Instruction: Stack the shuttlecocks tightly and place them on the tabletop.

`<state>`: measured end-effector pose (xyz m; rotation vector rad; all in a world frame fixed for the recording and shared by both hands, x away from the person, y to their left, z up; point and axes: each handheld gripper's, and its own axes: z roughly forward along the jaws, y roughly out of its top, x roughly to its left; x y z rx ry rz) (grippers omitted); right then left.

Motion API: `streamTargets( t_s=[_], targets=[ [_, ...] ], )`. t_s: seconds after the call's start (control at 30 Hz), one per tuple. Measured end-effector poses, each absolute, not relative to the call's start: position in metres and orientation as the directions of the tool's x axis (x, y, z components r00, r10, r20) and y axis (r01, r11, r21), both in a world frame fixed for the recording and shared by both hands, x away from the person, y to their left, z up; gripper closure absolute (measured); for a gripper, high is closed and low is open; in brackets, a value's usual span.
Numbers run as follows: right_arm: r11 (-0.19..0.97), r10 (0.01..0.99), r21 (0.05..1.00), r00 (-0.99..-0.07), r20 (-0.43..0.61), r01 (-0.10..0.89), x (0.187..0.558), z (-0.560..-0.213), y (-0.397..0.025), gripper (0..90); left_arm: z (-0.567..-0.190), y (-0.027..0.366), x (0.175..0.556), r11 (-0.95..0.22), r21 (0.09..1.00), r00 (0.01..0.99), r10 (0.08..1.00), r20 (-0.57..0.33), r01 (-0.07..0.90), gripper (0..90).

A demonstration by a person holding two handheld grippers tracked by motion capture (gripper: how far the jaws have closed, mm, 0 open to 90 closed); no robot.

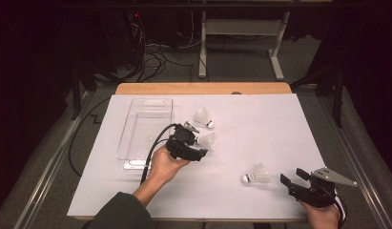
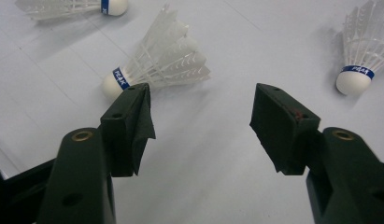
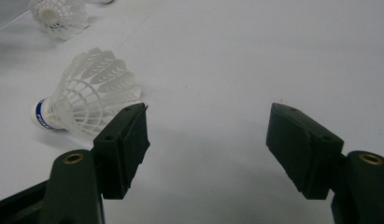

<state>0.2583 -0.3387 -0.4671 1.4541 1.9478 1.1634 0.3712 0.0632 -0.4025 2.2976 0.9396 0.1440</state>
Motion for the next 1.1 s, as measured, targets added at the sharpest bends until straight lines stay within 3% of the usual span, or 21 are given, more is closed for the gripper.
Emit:
streamTargets(
  t_s=[1.1],
  targets=[
    [0.091, 0.928, 0.827, -0.348, 0.131, 0.555, 0.258, -0.467, -0.339, 30.3, -0.41, 0.079, 0.348, -0.529, 0.608, 0.742, 0.653, -0.153, 0.591, 38.8]
  ],
)
